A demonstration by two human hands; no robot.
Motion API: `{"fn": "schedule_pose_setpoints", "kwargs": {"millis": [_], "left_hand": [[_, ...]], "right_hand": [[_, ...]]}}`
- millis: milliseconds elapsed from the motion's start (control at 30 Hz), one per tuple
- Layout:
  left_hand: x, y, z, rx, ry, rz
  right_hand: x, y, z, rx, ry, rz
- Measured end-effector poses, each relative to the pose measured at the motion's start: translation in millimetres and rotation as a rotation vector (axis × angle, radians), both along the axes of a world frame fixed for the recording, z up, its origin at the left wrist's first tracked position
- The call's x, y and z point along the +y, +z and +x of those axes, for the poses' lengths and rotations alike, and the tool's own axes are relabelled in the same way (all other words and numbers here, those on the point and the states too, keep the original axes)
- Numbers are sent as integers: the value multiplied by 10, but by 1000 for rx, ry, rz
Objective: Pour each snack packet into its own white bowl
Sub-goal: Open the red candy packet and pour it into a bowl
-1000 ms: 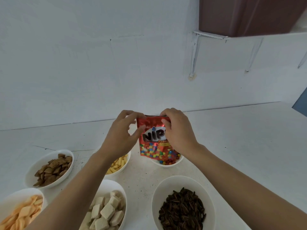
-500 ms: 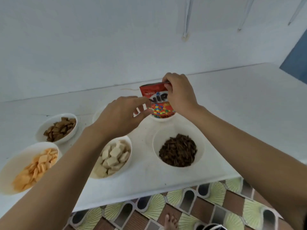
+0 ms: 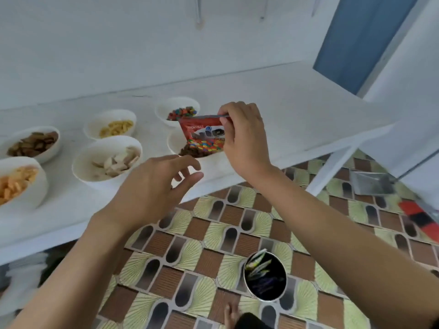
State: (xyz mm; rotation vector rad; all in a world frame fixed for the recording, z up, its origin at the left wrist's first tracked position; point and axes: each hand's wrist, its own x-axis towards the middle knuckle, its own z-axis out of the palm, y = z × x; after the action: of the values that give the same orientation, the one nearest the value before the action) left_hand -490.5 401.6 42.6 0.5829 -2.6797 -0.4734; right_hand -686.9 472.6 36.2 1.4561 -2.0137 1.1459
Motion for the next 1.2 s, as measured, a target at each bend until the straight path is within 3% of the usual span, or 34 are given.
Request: {"fn": "schedule_pose_setpoints", "kwargs": {"millis": [300,567,733,900,1200], "left_hand": [[1154,-372,-295,-235,-75,167],[2307,-1038,-1038,-497,-49,287],[2648,-1612,-1366,-551,2,368],[2730,-2568,-1531,-559,39,382],[2873,-4791,-1590,-603,103,496]], "right_hand": [[1295,-477,-229,-11,59,90],[2294,-1380,-974,-183,162,322],[2680,-1984,-1373,-265,166,455],[2765,-2870,-1606,-321,200,526],[2891,-5089,-1568,-343,261,664]]}}
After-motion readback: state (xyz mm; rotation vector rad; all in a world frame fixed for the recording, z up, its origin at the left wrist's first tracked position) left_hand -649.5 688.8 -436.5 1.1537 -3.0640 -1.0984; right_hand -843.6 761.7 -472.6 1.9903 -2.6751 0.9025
